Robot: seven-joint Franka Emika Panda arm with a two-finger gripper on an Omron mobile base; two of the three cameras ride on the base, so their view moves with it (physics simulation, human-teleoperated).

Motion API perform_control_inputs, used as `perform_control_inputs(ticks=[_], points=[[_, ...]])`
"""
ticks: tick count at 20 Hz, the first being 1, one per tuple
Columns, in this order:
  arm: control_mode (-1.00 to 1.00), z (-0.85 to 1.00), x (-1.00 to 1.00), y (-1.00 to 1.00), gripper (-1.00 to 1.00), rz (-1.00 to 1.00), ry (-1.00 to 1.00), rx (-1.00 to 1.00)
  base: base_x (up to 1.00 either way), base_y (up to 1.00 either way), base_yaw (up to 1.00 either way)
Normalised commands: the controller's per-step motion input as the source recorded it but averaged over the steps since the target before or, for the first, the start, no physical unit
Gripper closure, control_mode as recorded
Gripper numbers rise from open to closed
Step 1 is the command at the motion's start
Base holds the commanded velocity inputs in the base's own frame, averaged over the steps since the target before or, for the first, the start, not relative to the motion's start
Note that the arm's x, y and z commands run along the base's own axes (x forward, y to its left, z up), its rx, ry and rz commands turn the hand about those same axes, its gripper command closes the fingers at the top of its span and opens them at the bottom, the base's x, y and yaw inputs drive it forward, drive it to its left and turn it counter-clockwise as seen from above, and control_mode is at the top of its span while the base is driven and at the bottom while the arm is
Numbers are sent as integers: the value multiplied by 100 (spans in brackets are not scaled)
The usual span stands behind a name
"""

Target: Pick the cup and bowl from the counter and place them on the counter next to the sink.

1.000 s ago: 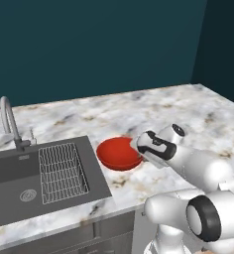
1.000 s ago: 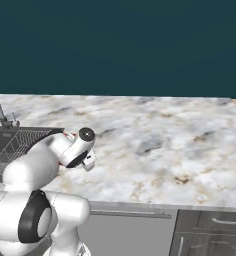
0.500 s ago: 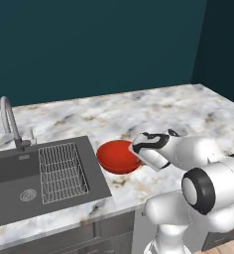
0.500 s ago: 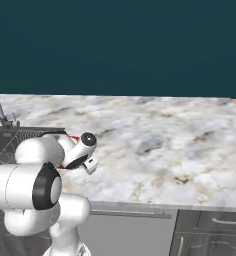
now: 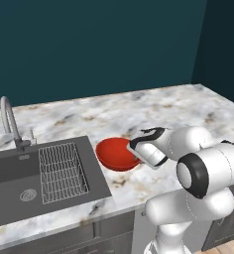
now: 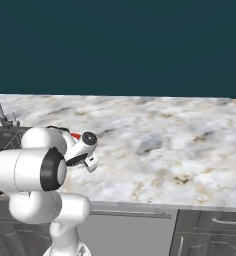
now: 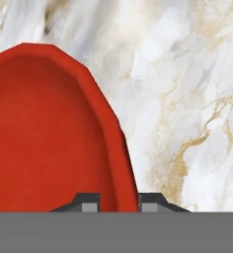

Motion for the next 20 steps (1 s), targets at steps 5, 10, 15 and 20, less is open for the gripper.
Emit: perform_control_inputs(ticks=[5,10,15,20], points=[[-100,0,0,0,100,0,0,0,0,0,0],[-100,12,0,0,100,0,0,0,0,0,0],[-100,52,-8,0,100,0,-4,0,0,0,0],[-100,42,-7,0,100,0,-5,0,0,0,0]])
